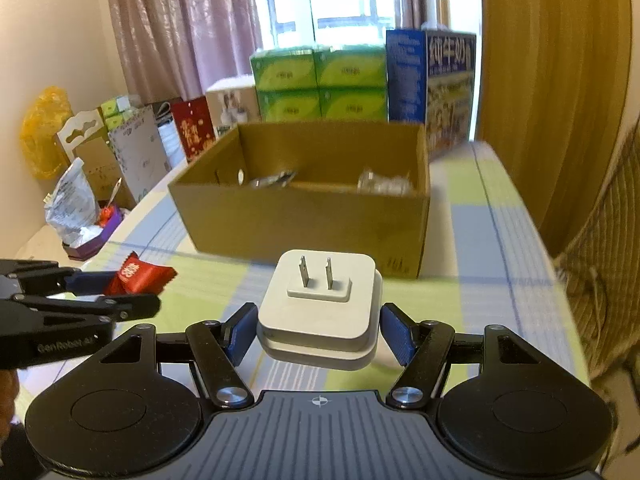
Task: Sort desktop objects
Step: 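Carry the red packet and charger to the box while left tool opens over it, then open both tools to drop the red packet and white charger into the box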
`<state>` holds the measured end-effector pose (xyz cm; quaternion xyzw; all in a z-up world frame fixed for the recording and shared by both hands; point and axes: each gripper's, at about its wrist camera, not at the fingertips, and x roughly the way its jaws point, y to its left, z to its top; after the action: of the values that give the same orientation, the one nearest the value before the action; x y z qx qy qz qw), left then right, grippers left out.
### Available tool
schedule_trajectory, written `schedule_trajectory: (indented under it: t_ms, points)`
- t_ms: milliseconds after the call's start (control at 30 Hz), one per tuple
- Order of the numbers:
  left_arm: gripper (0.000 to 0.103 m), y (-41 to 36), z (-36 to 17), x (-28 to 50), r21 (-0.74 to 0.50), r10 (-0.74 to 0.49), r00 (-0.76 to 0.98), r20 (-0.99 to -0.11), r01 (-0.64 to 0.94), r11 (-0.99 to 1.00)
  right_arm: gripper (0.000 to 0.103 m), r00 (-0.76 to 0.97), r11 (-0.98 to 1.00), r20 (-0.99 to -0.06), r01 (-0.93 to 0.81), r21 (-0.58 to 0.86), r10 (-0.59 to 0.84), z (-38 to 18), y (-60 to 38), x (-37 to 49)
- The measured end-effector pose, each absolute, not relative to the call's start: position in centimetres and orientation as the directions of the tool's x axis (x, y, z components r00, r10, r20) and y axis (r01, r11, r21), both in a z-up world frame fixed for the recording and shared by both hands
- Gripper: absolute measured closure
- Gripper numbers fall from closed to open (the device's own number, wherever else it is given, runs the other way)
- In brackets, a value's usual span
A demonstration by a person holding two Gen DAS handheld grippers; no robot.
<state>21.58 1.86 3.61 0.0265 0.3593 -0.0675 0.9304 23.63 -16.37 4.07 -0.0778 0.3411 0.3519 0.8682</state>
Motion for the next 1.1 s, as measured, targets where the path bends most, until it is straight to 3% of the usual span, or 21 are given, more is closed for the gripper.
schedule_trajectory:
  t_ms: [433,767,867,967,1100]
  points:
    - [0.065,4.0,8.2,33.5,0.016,-0.140,0.729,-0.670,0.203,0.979,0.039,0.528,0.713,-0.631,-0.698,0.059,0.569,8.1,-11.2,34.1]
    - [0.064,4.1,5.7,42.3,-0.018,-0.158,0.683,-0.713,0.208,0.978,0.039,0.494,0.716,-0.670,-0.693,0.080,0.554,6.1,-7.6,41.5]
    - [0.062,4.0,4.2,44.0,-0.038,-0.168,0.660,-0.732,0.207,0.978,0.039,0.481,0.717,-0.684,-0.691,0.089,0.548,5.0,-6.8,42.8]
    - [0.048,3.9,2.9,45.2,-0.042,-0.163,0.650,-0.742,0.197,0.979,0.039,0.460,0.719,-0.699,-0.685,0.112,0.548,3.8,-6.3,43.7]
    - [0.048,4.0,2.3,45.3,-0.011,-0.144,0.664,-0.734,0.200,0.980,0.039,0.441,0.720,-0.710,-0.680,0.135,0.549,2.6,-5.9,44.3]
